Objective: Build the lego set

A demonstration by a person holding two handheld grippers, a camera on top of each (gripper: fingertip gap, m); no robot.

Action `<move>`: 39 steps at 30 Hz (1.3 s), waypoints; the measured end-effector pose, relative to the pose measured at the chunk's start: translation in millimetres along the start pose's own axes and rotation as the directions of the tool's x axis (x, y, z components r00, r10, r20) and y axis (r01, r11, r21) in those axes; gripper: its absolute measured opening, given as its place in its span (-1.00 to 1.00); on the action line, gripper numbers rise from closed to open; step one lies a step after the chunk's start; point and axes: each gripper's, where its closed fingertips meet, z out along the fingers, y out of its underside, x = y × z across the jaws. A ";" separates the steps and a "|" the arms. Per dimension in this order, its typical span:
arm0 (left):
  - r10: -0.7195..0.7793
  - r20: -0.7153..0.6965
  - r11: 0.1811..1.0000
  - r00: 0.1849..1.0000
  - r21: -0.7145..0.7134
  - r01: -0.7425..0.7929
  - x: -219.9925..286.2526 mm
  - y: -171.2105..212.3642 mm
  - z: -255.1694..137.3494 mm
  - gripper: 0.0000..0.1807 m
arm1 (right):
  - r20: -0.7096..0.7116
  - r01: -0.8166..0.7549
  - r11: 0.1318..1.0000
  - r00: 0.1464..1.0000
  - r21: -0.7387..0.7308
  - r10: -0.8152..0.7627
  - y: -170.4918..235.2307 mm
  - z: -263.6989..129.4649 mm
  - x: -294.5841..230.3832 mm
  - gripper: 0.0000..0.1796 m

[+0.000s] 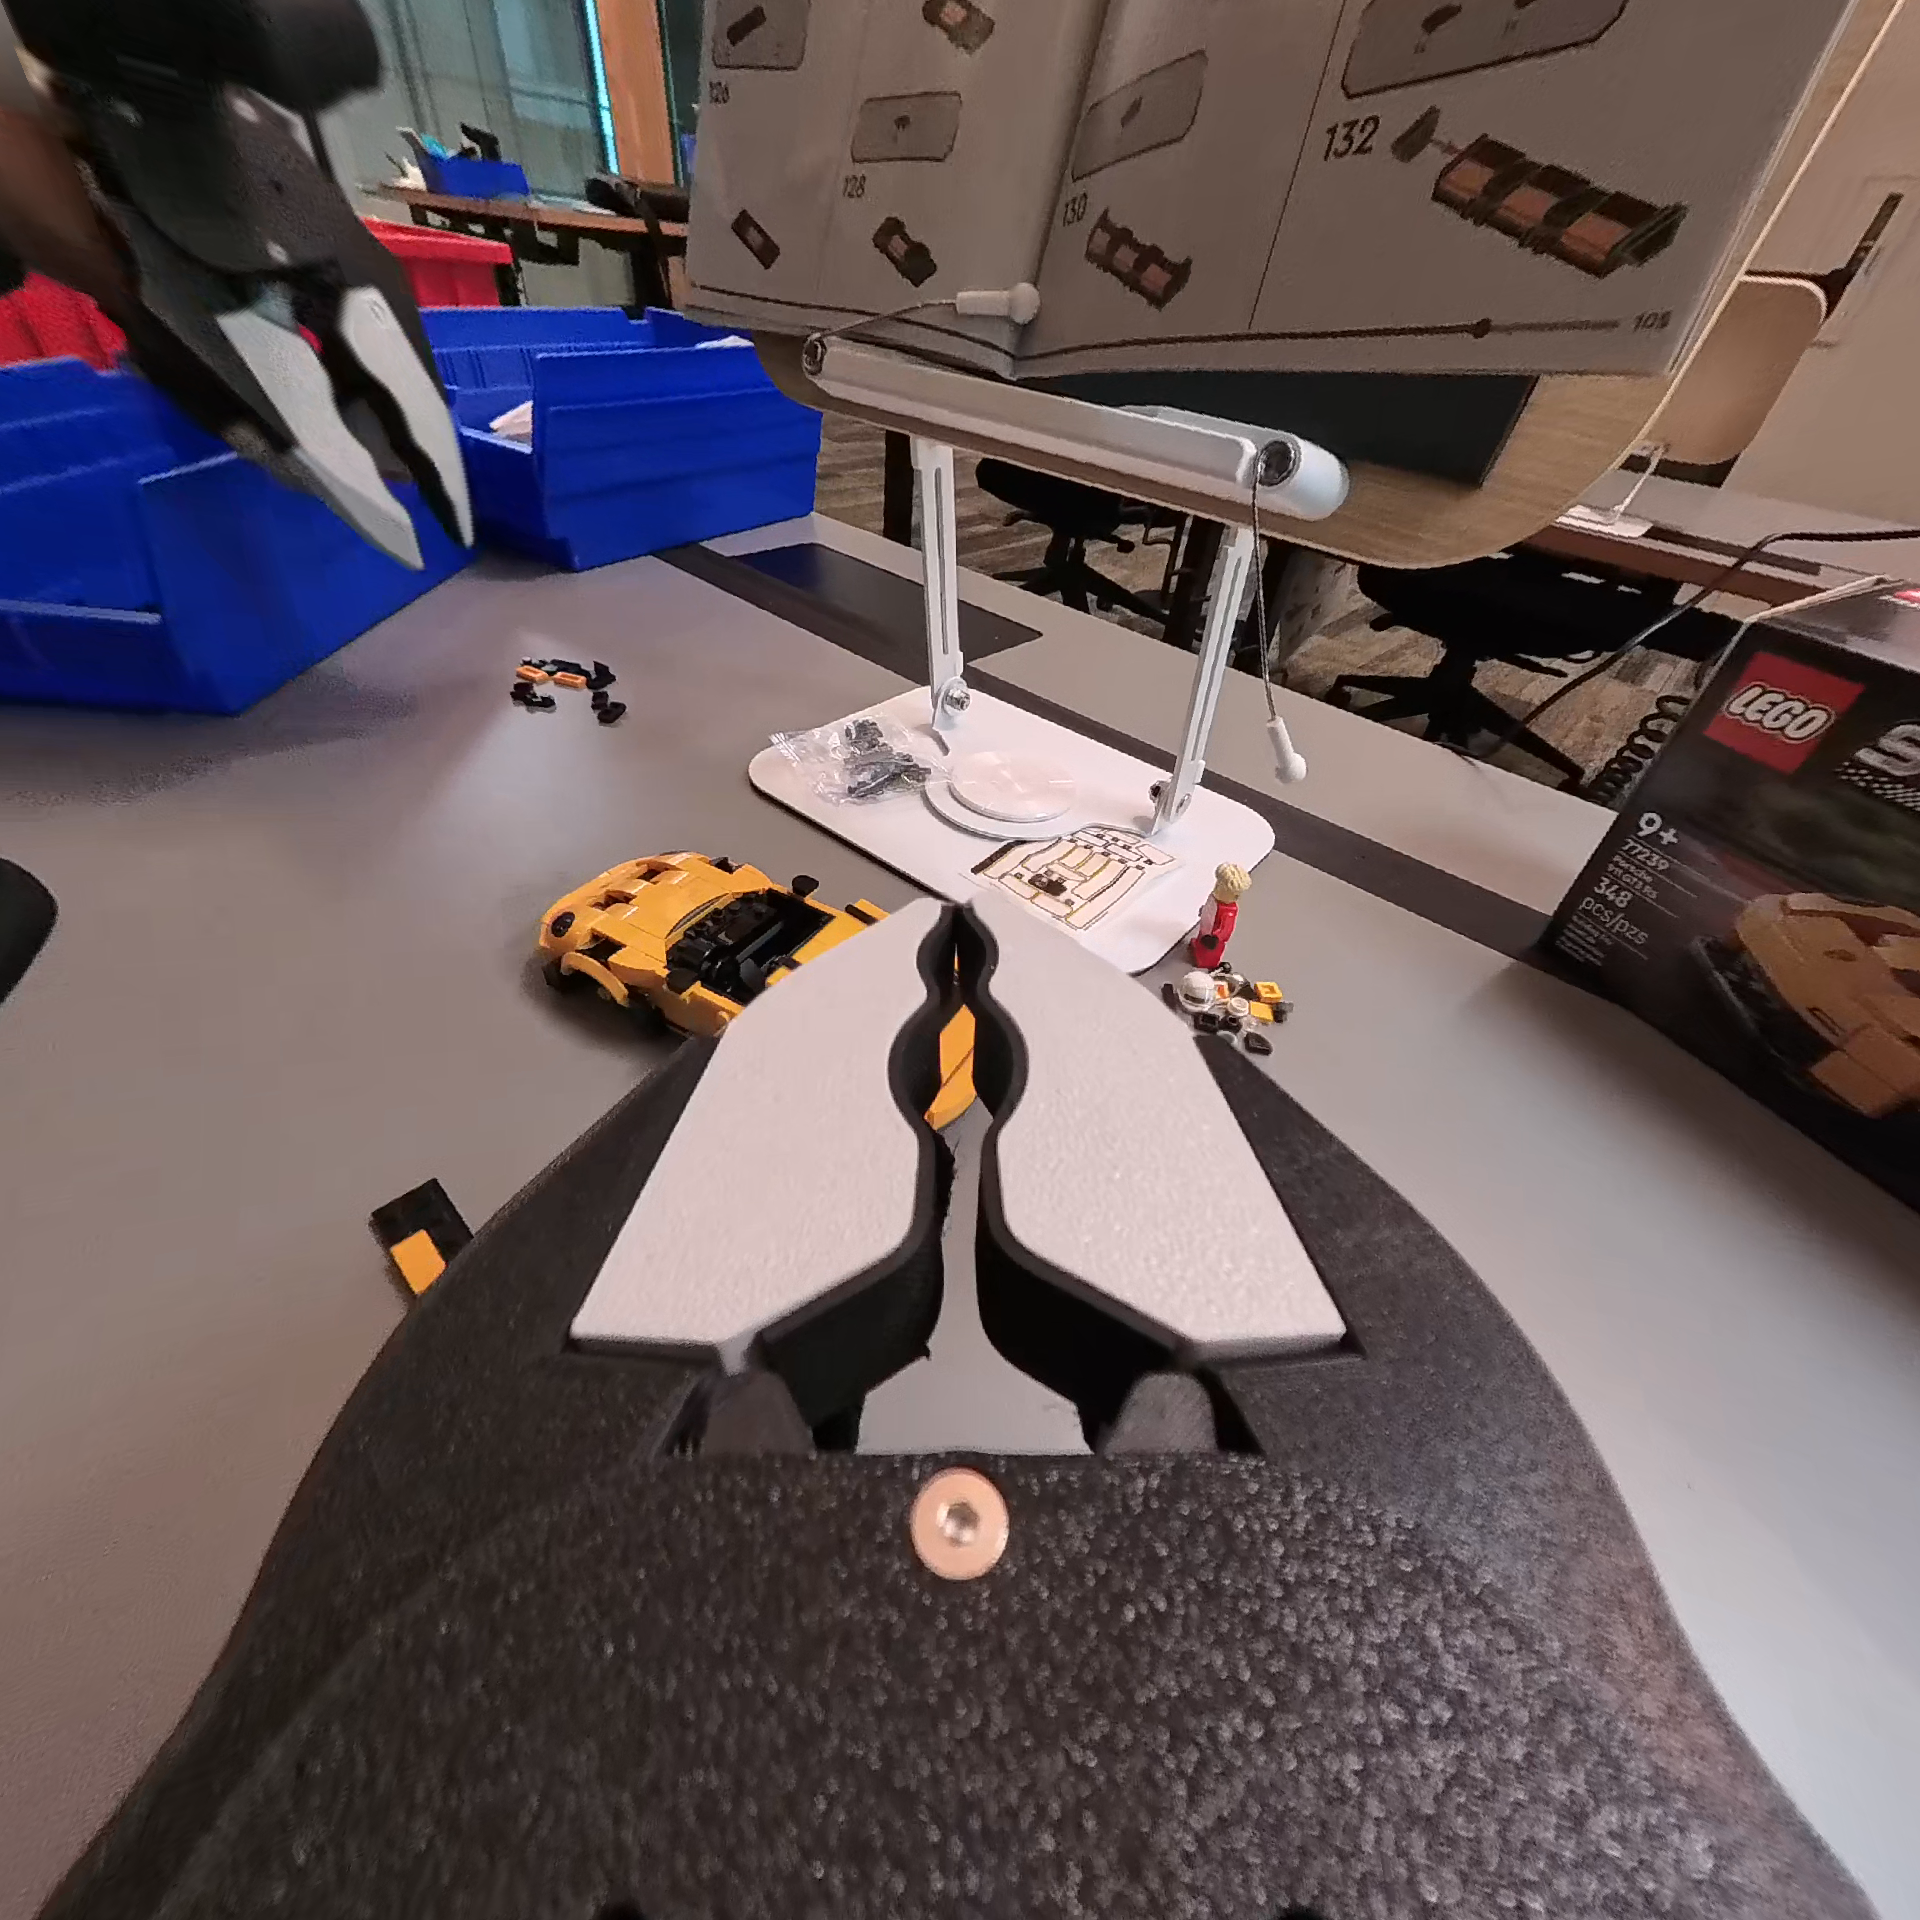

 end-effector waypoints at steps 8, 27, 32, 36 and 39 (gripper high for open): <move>0.103 -0.103 0.971 0.989 -0.207 -0.122 -10.1 17.2 51.8 -0.76 | 0.007 -0.006 1.000 1.000 -0.019 0.006 4.8 1.1 0.9 -1.00; 0.182 -0.166 0.956 0.969 -0.200 -0.214 -15.9 29.8 71.8 -0.77 | 0.001 -0.021 0.998 1.000 -0.059 0.021 16.8 6.6 4.1 -1.00; 0.161 -0.188 0.961 0.969 -0.194 -0.198 -13.0 30.5 71.8 -0.84 | 0.004 -0.020 0.998 1.000 -0.063 0.021 18.0 7.1 3.8 -1.00; 0.148 -0.185 0.965 0.972 -0.187 -0.182 -12.8 30.8 72.0 -0.89 | 0.004 -0.018 0.998 1.000 -0.063 0.018 17.7 6.9 3.7 -1.00; 0.146 -0.162 0.966 0.976 -0.188 -0.176 -12.6 31.0 71.9 -0.90 | 0.004 -0.017 0.998 1.000 -0.060 0.017 16.7 6.6 3.4 -1.00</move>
